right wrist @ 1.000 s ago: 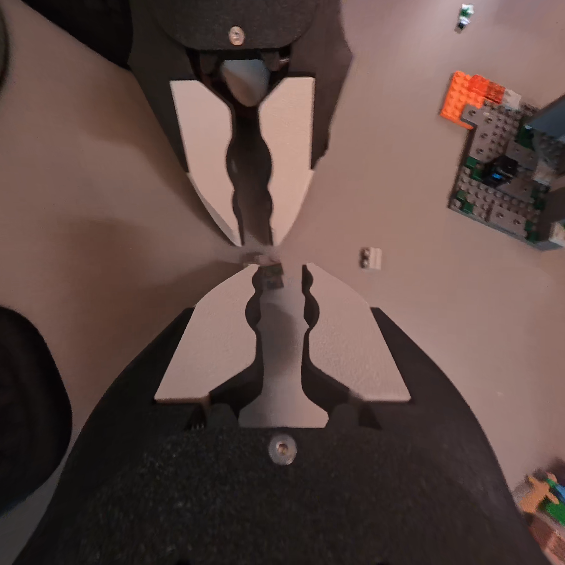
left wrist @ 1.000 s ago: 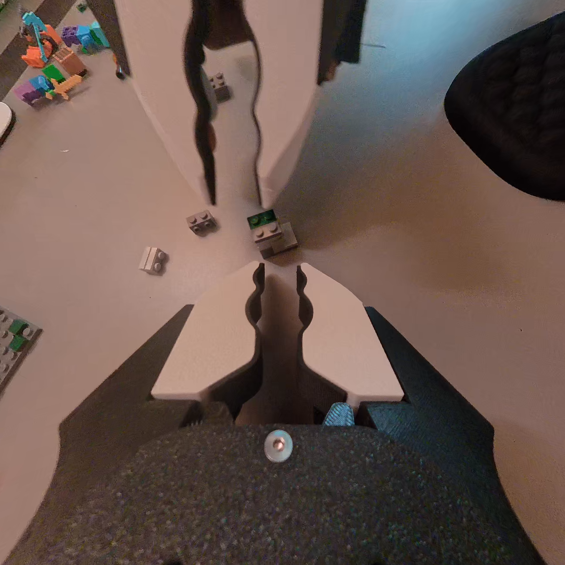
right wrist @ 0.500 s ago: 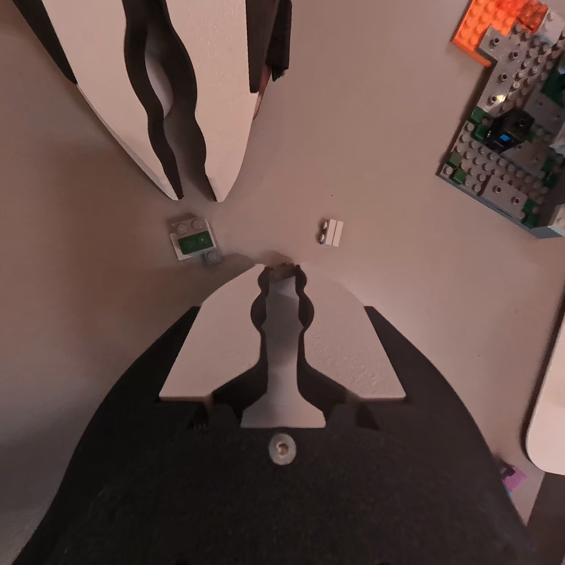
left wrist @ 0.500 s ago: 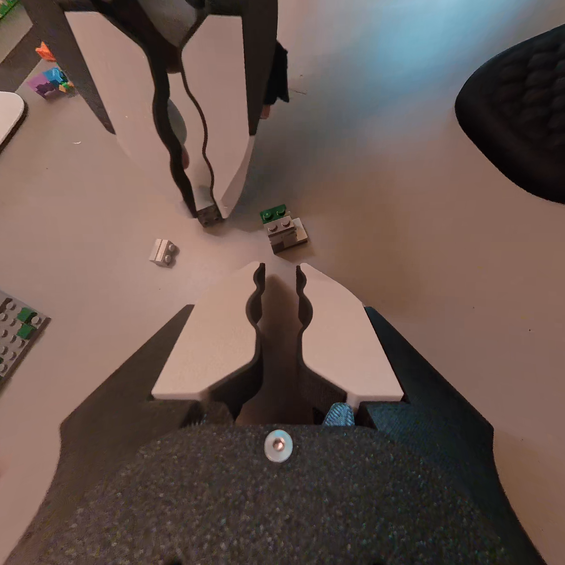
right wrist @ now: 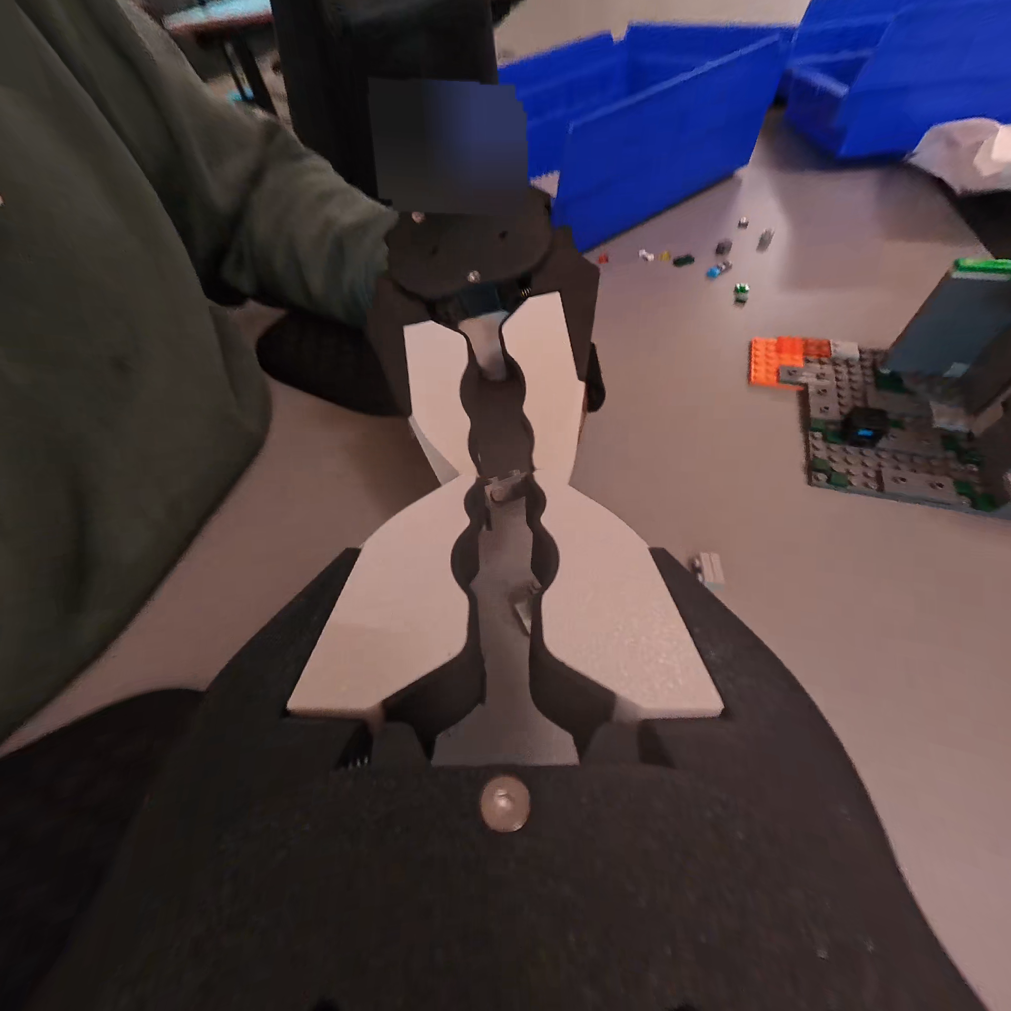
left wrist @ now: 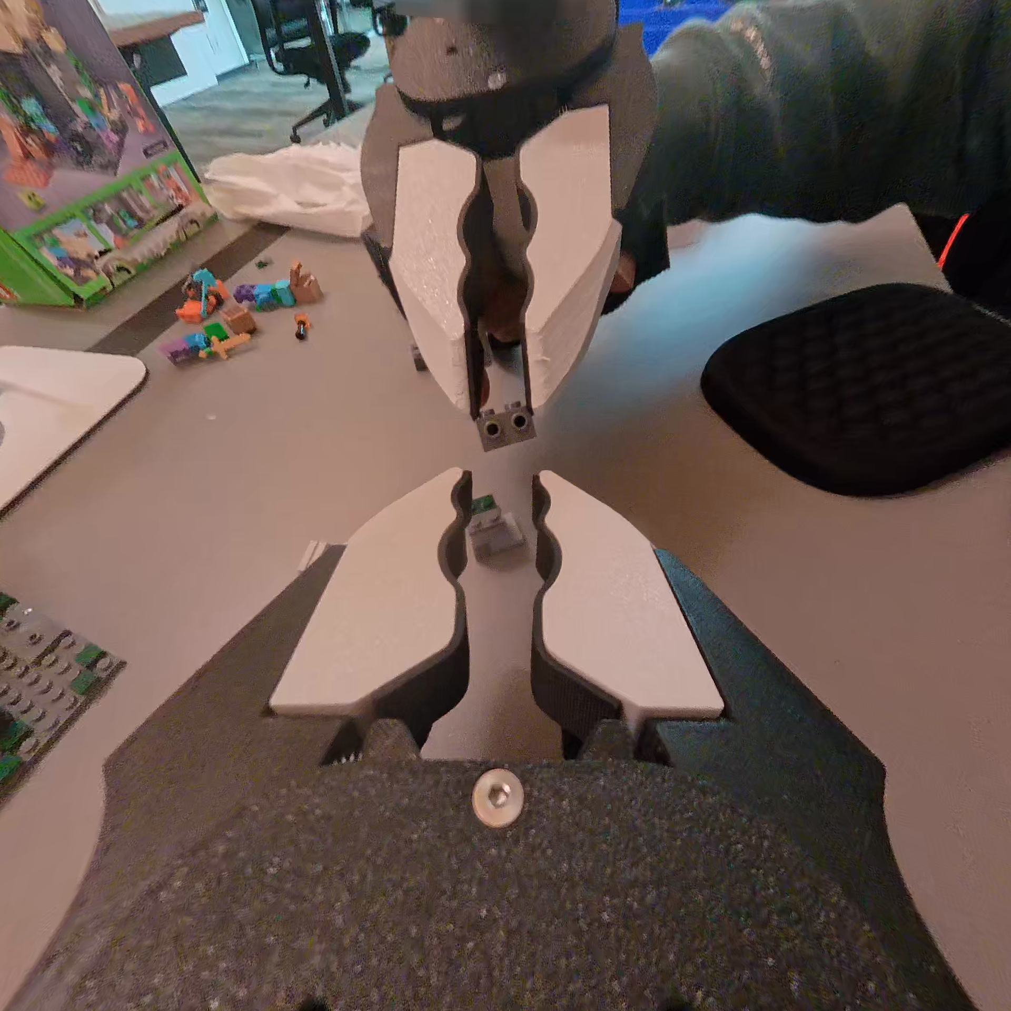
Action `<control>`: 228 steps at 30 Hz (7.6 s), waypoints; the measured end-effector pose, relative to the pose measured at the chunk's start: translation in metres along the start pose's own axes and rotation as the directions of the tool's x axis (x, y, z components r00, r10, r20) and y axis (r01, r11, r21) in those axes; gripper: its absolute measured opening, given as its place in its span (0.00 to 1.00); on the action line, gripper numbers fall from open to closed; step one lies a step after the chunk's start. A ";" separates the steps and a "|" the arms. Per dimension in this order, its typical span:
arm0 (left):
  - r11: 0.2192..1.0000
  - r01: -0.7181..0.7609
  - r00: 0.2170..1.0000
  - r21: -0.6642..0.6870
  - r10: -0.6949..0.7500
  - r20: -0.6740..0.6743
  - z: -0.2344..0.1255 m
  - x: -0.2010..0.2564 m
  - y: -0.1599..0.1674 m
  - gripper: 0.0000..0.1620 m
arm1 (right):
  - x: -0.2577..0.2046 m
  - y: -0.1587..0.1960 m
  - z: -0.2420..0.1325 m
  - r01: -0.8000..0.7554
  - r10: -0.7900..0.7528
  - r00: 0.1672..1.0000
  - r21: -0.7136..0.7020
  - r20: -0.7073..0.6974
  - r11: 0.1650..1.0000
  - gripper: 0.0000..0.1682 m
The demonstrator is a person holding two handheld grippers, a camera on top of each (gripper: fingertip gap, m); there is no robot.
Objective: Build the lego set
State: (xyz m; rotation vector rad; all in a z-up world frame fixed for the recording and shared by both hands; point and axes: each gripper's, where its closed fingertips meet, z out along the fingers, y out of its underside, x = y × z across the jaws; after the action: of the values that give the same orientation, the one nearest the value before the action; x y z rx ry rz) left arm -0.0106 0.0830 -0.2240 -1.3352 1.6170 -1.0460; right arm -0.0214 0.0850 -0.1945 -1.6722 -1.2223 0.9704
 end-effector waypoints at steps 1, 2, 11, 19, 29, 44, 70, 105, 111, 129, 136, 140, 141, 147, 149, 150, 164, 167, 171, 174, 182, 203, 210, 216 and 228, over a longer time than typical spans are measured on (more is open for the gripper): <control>1.000 -0.001 1.000 0.017 0.002 -0.003 -0.001 0.001 -0.003 0.13 | -0.002 -0.002 0.000 -0.005 0.005 1.000 0.016 0.000 1.000 0.08; 0.999 -0.004 1.000 0.034 0.004 -0.004 -0.001 0.002 -0.006 0.12 | -0.002 -0.002 0.000 -0.003 0.003 1.000 0.024 -0.004 1.000 0.08; 0.995 -0.001 1.000 0.099 -0.001 0.020 -0.007 0.001 -0.019 0.10 | -0.002 -0.009 0.001 -0.016 0.016 1.000 0.088 -0.007 0.996 0.08; 0.995 0.031 0.999 0.095 -0.032 0.008 -0.007 -0.002 -0.017 0.10 | 0.001 -0.005 0.000 -0.017 0.018 1.000 0.082 -0.017 0.996 0.08; 0.997 0.034 0.999 0.064 -0.034 0.007 -0.006 -0.002 -0.011 0.11 | 0.003 0.000 0.004 0.029 -0.029 0.999 -0.001 -0.033 1.000 0.08; 0.999 -0.020 1.000 0.049 0.020 -0.002 -0.007 0.002 -0.010 0.10 | -0.001 0.003 0.004 0.058 -0.061 0.998 -0.108 -0.025 0.992 0.11; 0.997 -0.059 0.995 -0.053 0.063 0.072 -0.014 -0.018 0.008 0.11 | 0.018 0.010 -0.013 0.187 -0.211 0.977 -0.435 -0.007 0.881 0.09; 0.993 -0.044 0.991 -0.109 0.058 0.124 -0.025 -0.040 0.024 0.09 | 0.023 0.062 0.010 0.217 -0.236 0.967 -0.805 0.098 0.552 0.09; 0.993 -0.039 0.988 -0.109 0.054 0.144 -0.028 -0.046 0.026 0.09 | 0.024 0.062 0.010 0.197 -0.227 0.971 -0.802 0.078 0.564 0.09; 0.990 -0.054 0.988 -0.127 0.071 0.135 -0.028 -0.045 0.029 0.09 | 0.023 0.062 0.013 0.195 -0.256 0.964 -0.860 0.078 0.471 0.09; 0.992 -0.036 0.987 -0.121 0.054 0.152 -0.033 -0.053 0.030 0.09 | 0.024 0.062 0.014 0.095 -0.228 0.974 -0.894 -0.008 0.439 0.09; 0.993 -0.029 0.987 -0.115 0.046 0.154 -0.035 -0.054 0.031 0.09 | 0.024 0.062 0.014 0.063 -0.223 0.974 -0.903 -0.037 0.426 0.09; 0.993 -0.031 0.987 -0.115 0.048 0.154 -0.036 -0.053 0.031 0.09 | 0.024 0.062 0.014 0.057 -0.219 0.975 -0.901 -0.043 0.429 0.09; 0.992 -0.022 0.988 -0.125 0.040 0.150 -0.039 -0.052 0.037 0.09 | 0.026 0.061 0.016 0.015 -0.185 0.980 -0.897 -0.075 0.442 0.09; 0.992 -0.015 0.988 -0.122 0.033 0.148 -0.040 -0.053 0.038 0.09 | 0.027 0.061 0.017 0.014 -0.185 0.980 -0.901 -0.074 0.434 0.09; 0.993 -0.013 0.989 -0.119 0.030 0.147 -0.040 -0.053 0.037 0.09 | 0.027 0.061 0.017 0.012 -0.182 0.981 -0.904 -0.073 0.428 0.09; 0.991 -0.019 0.990 -0.129 0.037 0.133 -0.038 -0.050 0.039 0.09 | 0.027 0.060 0.021 0.042 -0.194 0.980 -0.890 -0.053 0.453 0.12; 0.991 -0.017 0.991 -0.130 0.034 0.132 -0.038 -0.050 0.039 0.09 | 0.027 0.060 0.021 0.049 -0.200 0.979 -0.886 -0.050 0.461 0.12; 0.991 -0.016 0.991 -0.130 0.033 0.133 -0.039 -0.050 0.039 0.09 | 0.026 0.054 0.021 0.071 -0.207 0.977 -0.855 -0.043 0.513 0.15; 0.992 -0.015 0.991 -0.125 0.031 0.133 -0.039 -0.050 0.039 0.09 | 0.021 0.055 0.016 0.127 -0.213 0.977 -0.798 -0.002 0.589 0.23; 0.997 0.001 0.998 -0.081 0.004 0.059 -0.033 -0.033 0.030 0.09 | 0.027 0.078 0.022 0.094 -0.159 0.985 -0.543 -0.074 0.834 0.22; 0.743 0.669 0.742 0.021 -0.666 -0.080 -0.023 -0.028 0.009 0.24 | 0.032 0.056 0.021 0.088 -0.158 0.972 -0.349 -0.177 0.933 0.11; 0.407 0.913 0.395 -0.011 -0.893 -0.216 -0.004 -0.008 -0.002 0.43 | 0.021 0.040 0.016 0.090 -0.170 0.959 -0.327 -0.226 0.941 0.11; 0.340 0.940 0.330 -0.009 -0.919 -0.215 0.006 -0.007 -0.002 0.41 | 0.016 0.037 0.014 0.123 -0.202 0.953 -0.321 -0.227 0.939 0.11; 0.384 0.923 0.370 0.010 -0.882 -0.290 0.007 0.001 -0.012 0.26 | 0.010 0.030 0.007 0.228 -0.306 0.913 -0.285 -0.270 0.931 0.11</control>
State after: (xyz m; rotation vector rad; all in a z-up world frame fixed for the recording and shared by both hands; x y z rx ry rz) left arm -0.0002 0.0804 -0.2153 -2.1098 0.7459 -2.0200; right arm -0.0154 0.0908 -0.2257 -1.7089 -1.3520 0.3777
